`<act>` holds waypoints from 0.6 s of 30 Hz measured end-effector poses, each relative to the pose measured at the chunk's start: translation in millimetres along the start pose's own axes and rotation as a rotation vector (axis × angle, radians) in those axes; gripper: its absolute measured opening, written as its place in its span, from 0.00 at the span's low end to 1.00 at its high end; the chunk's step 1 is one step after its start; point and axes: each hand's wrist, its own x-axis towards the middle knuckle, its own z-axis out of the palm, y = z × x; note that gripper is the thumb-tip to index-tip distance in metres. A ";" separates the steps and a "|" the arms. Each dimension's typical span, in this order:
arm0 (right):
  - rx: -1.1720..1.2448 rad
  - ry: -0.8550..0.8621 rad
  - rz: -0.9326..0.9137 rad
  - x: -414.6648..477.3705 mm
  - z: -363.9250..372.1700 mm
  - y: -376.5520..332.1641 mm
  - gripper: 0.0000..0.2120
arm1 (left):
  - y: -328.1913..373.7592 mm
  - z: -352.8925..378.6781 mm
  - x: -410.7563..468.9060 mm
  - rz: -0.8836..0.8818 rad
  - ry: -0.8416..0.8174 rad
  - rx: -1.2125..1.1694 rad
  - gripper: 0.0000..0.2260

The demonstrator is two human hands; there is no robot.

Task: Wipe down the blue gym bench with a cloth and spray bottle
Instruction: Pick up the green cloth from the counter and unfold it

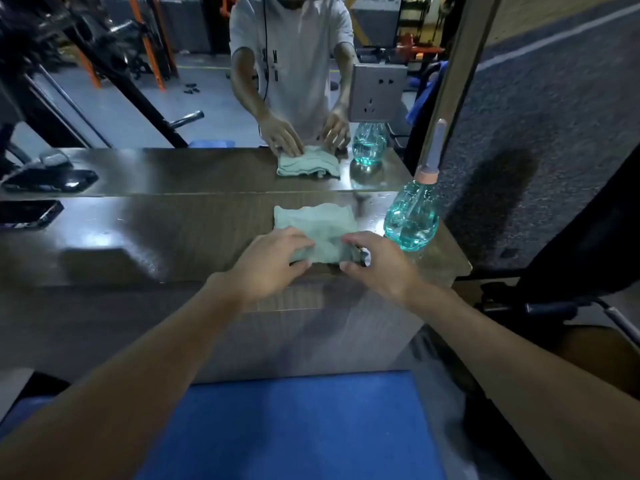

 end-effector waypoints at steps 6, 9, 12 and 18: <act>-0.258 0.039 -0.027 5.7 12.7 1.8 0.16 | 1.1 3.6 -5.5 0.089 0.194 0.087 0.09; -0.243 0.126 -0.146 -5.1 13.8 -0.1 0.10 | 9.4 -2.7 -18.5 0.089 0.232 0.019 0.09; 0.040 0.193 -0.163 -22.4 4.3 -9.0 0.06 | 25.9 -16.4 -26.3 0.056 0.223 -0.153 0.09; 0.449 0.286 -0.070 -61.4 -29.8 8.7 0.03 | 93.3 -29.8 -40.0 -0.040 0.253 -0.580 0.04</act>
